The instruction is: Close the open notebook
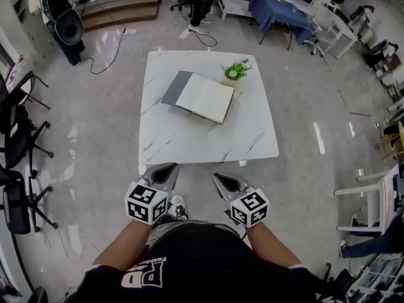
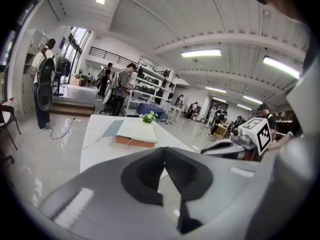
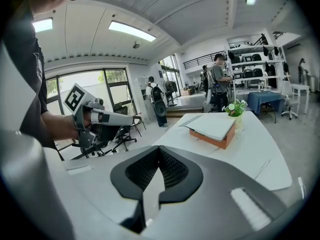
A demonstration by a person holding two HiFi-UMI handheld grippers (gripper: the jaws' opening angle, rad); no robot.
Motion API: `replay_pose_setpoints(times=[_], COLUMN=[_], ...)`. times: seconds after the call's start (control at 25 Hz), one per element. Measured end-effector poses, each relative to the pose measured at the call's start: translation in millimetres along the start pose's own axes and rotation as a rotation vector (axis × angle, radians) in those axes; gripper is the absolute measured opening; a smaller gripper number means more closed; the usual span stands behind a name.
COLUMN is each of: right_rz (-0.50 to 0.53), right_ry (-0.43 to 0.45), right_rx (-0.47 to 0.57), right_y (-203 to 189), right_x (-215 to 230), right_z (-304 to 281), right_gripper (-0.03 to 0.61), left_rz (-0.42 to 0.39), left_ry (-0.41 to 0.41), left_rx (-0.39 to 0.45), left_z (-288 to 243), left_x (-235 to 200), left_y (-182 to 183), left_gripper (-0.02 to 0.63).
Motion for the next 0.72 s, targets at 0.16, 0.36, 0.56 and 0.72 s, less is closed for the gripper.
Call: replay_pose_setpoints(times=[0.16, 0.36, 0.56, 0.72], right_rz=[0.017, 0.027, 0.024, 0.013], right_ry=[-0.013, -0.039, -0.066, -0.079], right_rx=[0.004, 0.008, 0.014, -0.003], right_y=[13, 24, 26, 23], right_x=[3, 7, 12, 13], right_z=[-24, -45, -55, -58], right_gripper=[0.000, 0.000, 0.000, 0.000], left_rz=[-0.004, -0.010, -0.019, -0.012], left_ry=[-0.016, -0.052, -0.081, -0.091], left_rx=[0.005, -0.005, -0.020, -0.040], left_z=[-10, -24, -37, -40], left_x=[-25, -47, -59, -68], left_y=[11, 19, 19, 16], left_gripper=[0.058, 0.058, 0.058, 0.058])
Point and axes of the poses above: the fingertips, and each gripper's own axes: z backward along the fingers, x to its right, y out of its top, the point moved 7 cm from there along z, backward along the fingers, and after that the axes turned 8 degrees about x, right-handed, at the moved point
